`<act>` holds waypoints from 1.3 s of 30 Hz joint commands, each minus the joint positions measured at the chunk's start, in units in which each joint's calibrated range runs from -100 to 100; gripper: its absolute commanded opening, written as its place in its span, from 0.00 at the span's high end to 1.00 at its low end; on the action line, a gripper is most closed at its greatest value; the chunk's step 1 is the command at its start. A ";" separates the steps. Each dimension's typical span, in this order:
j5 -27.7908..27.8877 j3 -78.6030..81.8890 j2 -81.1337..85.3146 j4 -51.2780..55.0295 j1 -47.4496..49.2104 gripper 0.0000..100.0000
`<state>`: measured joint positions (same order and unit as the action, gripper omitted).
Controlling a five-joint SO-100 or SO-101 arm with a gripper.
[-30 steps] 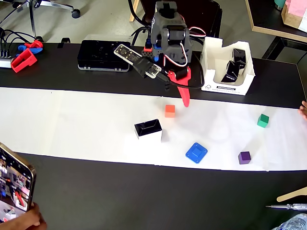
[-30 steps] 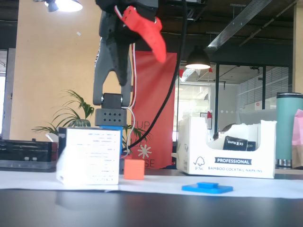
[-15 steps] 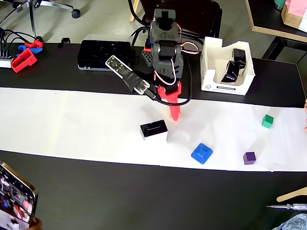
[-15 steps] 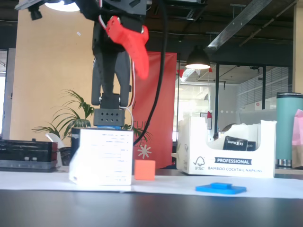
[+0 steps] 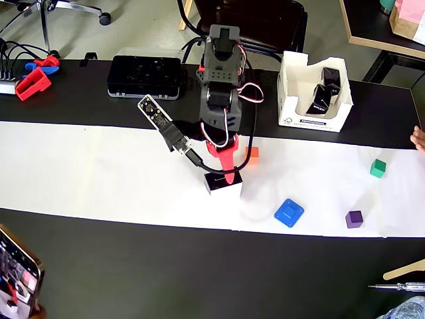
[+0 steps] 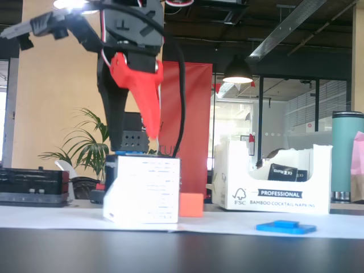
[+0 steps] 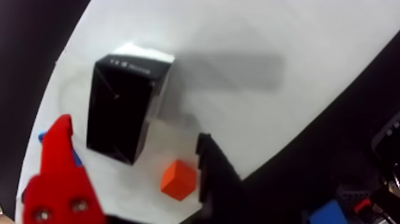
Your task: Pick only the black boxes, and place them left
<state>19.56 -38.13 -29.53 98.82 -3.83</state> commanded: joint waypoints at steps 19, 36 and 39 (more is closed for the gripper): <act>-1.77 -15.59 -10.49 0.23 10.63 0.90; 17.02 8.43 18.03 0.23 7.51 0.90; 20.81 13.13 24.28 0.15 5.78 0.90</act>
<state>35.82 -27.71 -21.49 98.23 4.66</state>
